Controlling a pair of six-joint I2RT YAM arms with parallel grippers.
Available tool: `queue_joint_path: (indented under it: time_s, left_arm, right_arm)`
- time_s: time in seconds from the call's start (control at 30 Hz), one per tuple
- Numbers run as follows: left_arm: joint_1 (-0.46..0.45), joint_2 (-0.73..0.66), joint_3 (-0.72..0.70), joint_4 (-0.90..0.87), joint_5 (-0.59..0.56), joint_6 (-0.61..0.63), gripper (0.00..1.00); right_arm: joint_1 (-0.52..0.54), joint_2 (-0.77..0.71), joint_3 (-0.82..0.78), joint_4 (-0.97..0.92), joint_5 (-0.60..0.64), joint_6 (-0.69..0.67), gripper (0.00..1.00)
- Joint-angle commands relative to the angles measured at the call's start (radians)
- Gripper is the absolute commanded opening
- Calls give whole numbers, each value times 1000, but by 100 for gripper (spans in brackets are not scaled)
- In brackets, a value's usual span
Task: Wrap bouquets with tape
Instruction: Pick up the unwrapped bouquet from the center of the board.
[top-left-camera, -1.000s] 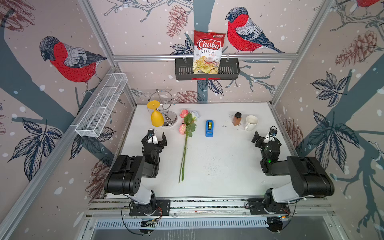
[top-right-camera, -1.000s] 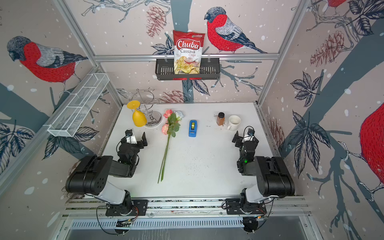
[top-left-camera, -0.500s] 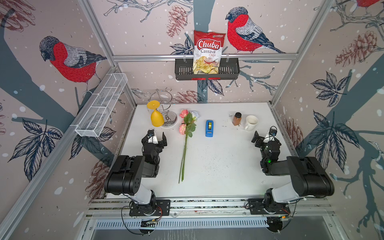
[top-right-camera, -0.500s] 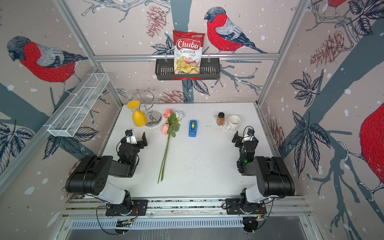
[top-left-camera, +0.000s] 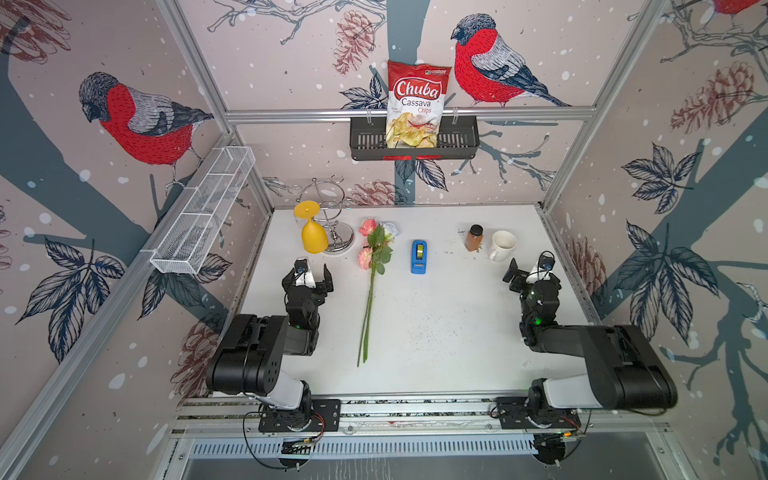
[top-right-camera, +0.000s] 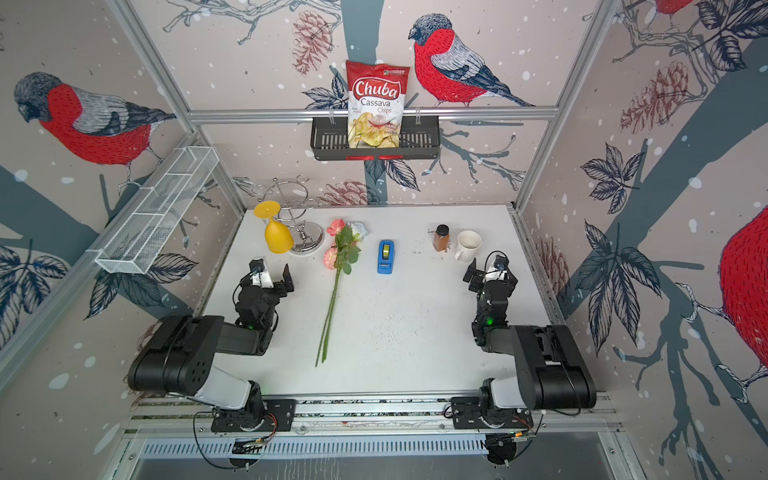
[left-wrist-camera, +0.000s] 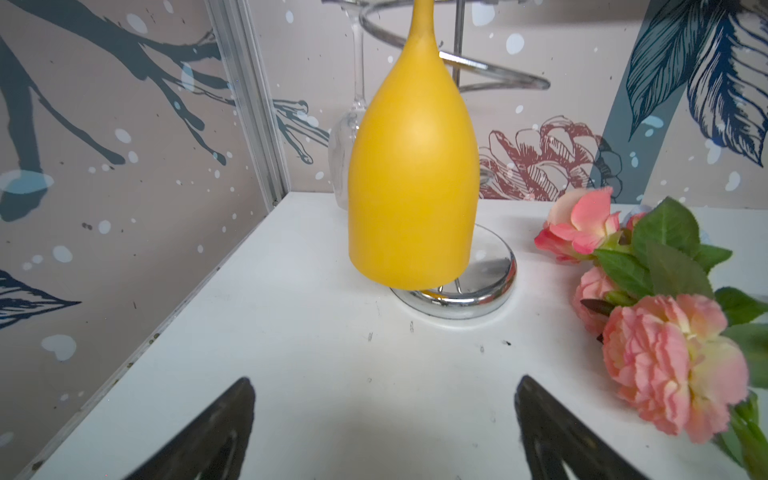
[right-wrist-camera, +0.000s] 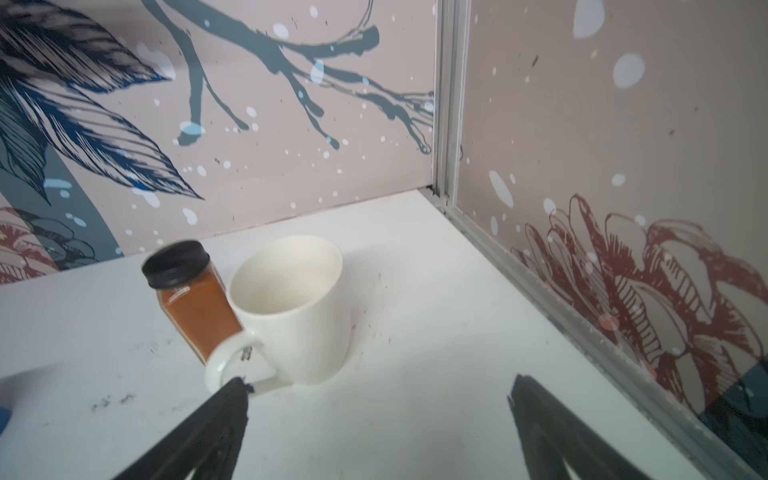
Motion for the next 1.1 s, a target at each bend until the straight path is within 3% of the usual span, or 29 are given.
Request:
queue_joint_path:
  time_s: [0.0,0.1,0.17,0.3,0.37,0.5,0.67,0.73,0.87,1.07]
  left_arm:
    - [-11,-120,109,-319,-140,-93,96]
    - [-13,-208,206,-593,-167,-215,96]
    - [-10,-278,218,-684,-171,-327,96]
    - [-8,-441,223,-792,32,-406,96]
    - [-13,-501,252,-872,177,-390,96]
    - [-58,-574,323,-1141,306,-403,96]
    - [-167,-513,414,-1446,478,-344,92]
    - [-217,-465,438,-1502,485,-325,91]
    - [-301,-347,463,-1516,400,-270,86]
    - [-351,-176,531,-1457,322,-286,81]
  right_arm:
    - [15,-145,33,-185,187,91,100]
    - [-44,-296,76,-402,141,242,100]
    - [-64,-352,74,-482,145,335,100]
    - [-104,-406,83,-600,118,417,100]
    - [-110,-420,92,-622,102,416,100]
    - [-114,-413,104,-651,38,441,100]
    - [-122,-400,147,-718,-108,455,100]
    - [-122,-417,168,-790,-129,464,100]
    - [-124,-512,153,-874,-181,429,100]
    - [-124,-655,71,-823,-162,438,100]
